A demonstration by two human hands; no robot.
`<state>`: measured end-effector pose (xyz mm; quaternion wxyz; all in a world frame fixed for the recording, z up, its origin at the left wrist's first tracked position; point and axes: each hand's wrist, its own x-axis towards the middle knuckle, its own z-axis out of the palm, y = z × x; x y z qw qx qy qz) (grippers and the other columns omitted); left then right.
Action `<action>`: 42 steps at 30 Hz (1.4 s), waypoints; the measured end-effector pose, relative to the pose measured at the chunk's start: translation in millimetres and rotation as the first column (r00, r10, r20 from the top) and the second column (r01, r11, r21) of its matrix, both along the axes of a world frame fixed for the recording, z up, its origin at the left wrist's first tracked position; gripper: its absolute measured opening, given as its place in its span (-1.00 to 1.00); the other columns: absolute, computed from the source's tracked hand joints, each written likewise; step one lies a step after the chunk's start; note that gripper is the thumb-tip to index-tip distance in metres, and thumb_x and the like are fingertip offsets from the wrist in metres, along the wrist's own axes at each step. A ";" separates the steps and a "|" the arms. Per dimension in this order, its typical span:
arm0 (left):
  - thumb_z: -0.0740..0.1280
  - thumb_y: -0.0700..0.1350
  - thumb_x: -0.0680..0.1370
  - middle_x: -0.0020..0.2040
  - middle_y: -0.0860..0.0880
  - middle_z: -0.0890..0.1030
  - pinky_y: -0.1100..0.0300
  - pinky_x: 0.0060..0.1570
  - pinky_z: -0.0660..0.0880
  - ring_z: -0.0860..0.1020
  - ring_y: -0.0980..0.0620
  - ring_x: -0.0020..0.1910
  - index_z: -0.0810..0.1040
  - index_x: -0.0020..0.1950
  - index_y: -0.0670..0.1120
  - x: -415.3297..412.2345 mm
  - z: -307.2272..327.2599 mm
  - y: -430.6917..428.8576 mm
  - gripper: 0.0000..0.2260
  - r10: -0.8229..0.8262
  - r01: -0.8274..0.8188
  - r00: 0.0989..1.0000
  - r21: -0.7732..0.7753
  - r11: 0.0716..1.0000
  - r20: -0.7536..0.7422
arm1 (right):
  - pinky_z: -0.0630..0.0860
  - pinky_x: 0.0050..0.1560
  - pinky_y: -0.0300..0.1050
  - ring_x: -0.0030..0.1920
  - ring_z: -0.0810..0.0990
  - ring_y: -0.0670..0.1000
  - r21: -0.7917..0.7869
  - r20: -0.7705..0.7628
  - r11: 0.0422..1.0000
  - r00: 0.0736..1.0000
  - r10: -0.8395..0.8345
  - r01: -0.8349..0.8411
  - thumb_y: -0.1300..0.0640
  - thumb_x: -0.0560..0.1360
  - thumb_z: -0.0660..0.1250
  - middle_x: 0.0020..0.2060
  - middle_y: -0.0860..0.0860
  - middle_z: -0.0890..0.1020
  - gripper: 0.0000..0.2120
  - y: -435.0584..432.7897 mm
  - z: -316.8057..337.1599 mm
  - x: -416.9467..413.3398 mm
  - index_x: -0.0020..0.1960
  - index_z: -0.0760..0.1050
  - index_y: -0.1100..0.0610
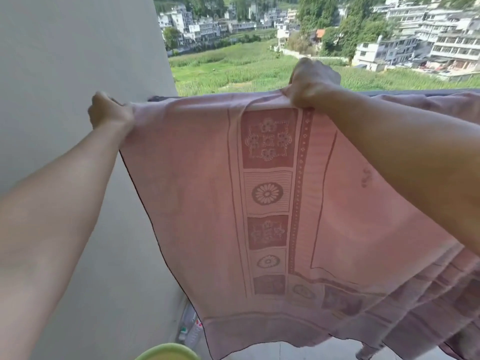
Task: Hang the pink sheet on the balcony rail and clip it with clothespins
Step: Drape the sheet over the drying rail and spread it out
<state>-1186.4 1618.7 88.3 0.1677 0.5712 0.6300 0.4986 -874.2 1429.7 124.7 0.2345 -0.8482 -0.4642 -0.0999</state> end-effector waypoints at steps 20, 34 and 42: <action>0.30 -0.25 0.39 -0.02 -0.20 0.66 0.03 -0.01 0.58 0.63 -0.19 -0.03 0.66 -0.12 -0.13 3.2 15.1 1.6 -0.84 -0.102 0.105 0.990 0.021 0.994 -0.099 | 0.62 -0.22 -0.05 -0.37 0.58 -0.05 0.177 0.040 0.917 0.934 0.356 -0.357 -0.06 0.50 0.40 -0.33 -0.04 0.68 -0.78 -31.8 -2.5 -23.9 -0.13 0.70 0.07; 0.09 -0.12 0.50 0.14 -0.30 0.54 -0.10 0.06 0.45 0.51 -0.34 0.08 0.57 0.01 -0.25 -13.8 -24.2 -29.9 -0.68 0.182 -0.144 0.961 0.187 0.972 -0.207 | 0.44 -0.30 -0.28 -0.29 0.60 -0.08 0.337 0.262 0.790 0.857 0.444 -0.513 0.06 0.54 0.37 -0.22 -0.09 0.69 -0.91 -55.7 -22.2 -32.2 -0.02 0.64 0.03; 0.18 -0.21 0.44 0.19 -0.29 0.43 -0.15 0.18 0.33 0.38 -0.30 0.21 0.54 0.08 -0.17 38.1 -17.1 -80.5 -0.74 0.048 0.088 0.906 0.297 0.951 -0.420 | 0.54 0.11 -0.02 0.09 0.62 -0.04 0.329 0.178 0.864 0.924 0.339 -0.380 -0.06 0.57 0.31 0.12 -0.05 0.67 -0.72 -100.3 -16.3 19.5 0.18 0.59 0.06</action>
